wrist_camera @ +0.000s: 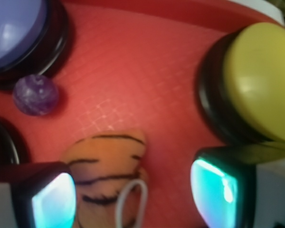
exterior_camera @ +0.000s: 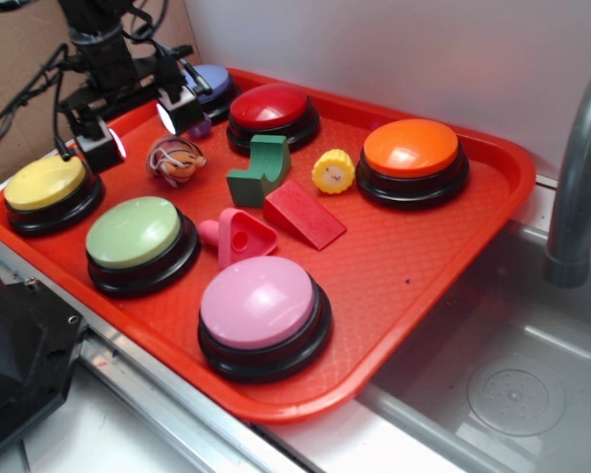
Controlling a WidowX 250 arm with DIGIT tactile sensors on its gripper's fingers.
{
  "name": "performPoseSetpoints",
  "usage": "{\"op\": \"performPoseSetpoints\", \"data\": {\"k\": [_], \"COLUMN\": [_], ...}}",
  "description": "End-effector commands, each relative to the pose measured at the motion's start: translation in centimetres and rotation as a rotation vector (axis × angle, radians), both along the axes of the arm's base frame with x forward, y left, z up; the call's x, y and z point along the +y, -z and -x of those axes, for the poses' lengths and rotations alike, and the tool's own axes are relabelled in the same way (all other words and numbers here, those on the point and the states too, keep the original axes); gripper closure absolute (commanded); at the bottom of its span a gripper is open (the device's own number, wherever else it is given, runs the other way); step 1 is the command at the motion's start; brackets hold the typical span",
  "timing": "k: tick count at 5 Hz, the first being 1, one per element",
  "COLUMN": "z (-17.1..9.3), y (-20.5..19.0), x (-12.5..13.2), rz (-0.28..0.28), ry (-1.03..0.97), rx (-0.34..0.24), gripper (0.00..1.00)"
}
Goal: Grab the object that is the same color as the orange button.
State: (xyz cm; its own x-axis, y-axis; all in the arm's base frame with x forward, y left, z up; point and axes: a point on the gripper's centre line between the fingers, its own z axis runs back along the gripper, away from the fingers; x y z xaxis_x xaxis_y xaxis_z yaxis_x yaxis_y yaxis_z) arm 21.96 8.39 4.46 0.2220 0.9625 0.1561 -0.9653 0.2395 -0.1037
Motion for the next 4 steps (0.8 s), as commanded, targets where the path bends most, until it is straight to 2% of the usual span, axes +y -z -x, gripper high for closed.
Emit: {"op": "performPoseSetpoints", "data": {"k": [1,3,4], "z": [-0.22,-0.3,-0.12], "y": [1.11,2.11,1.8], "x": [0.38,0.34,0.35], "rz": [0.019,0.036,0.037], "ry": [0.047,0.044,0.046], "rx": [-0.037,-0.018,-0.031], "gripper": [0.0,0.0,1.0]}}
